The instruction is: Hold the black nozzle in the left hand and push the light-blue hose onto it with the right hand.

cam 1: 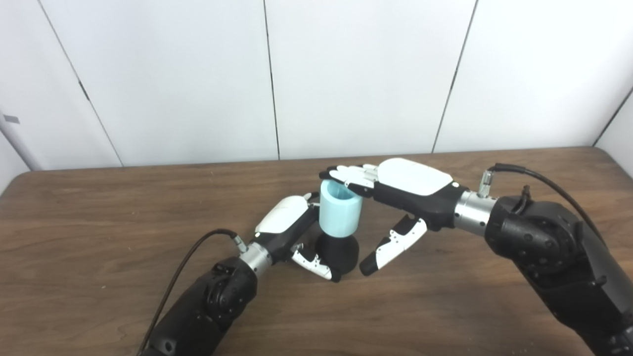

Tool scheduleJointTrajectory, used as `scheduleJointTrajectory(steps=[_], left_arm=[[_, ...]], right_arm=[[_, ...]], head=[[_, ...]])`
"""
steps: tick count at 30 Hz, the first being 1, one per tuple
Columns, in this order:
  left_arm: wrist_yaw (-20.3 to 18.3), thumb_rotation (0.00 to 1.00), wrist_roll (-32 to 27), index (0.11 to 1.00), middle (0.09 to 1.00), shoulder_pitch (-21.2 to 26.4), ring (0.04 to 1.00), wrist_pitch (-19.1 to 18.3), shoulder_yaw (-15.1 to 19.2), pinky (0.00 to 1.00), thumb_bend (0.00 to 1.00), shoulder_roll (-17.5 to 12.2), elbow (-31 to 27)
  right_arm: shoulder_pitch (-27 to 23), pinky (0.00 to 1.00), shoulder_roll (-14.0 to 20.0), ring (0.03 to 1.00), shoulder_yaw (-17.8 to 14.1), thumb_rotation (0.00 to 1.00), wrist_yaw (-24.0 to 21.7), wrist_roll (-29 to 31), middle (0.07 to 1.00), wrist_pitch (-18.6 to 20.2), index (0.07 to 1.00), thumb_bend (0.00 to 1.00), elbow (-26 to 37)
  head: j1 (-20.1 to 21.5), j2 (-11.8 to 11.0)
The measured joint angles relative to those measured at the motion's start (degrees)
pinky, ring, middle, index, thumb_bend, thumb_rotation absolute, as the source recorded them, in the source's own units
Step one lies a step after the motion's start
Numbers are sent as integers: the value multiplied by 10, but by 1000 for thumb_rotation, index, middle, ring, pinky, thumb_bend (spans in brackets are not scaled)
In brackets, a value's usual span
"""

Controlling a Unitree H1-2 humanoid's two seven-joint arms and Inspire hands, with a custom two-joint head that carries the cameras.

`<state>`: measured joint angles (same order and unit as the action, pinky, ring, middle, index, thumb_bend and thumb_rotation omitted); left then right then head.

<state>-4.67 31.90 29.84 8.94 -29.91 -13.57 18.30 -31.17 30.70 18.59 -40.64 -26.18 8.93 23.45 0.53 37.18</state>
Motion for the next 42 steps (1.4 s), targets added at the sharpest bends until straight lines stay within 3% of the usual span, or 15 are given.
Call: scheduleJointTrajectory(steps=[9, 16, 29, 42], left_arm=[[-2, 0, 0, 500, 445, 0, 583, -1, 0, 1000, 525, 0, -1], [-4, 0, 0, 500, 443, 0, 584, -6, 0, 1000, 525, 0, -3], [-4, 0, 2, 501, 439, 0, 584, -10, -1, 1000, 525, 0, -6], [-6, 0, 2, 501, 440, 0, 585, -10, -1, 1000, 525, 1, -6]], right_arm=[[0, 1000, 0, 1000, 8, 778, 5, -12, 1000, -5, 1000, 813, 1], [-1, 1000, 8, 1000, 25, 823, 18, -48, 1000, -42, 1000, 830, -8], [-19, 1000, 26, 1000, 44, 831, 1, -61, 1000, -8, 1000, 836, 6], [-6, 1000, 22, 1000, 29, 770, 14, -38, 1000, -18, 985, 795, 5]], head=[[1, 1], [-1, 4], [2, 8], [1, 7]])
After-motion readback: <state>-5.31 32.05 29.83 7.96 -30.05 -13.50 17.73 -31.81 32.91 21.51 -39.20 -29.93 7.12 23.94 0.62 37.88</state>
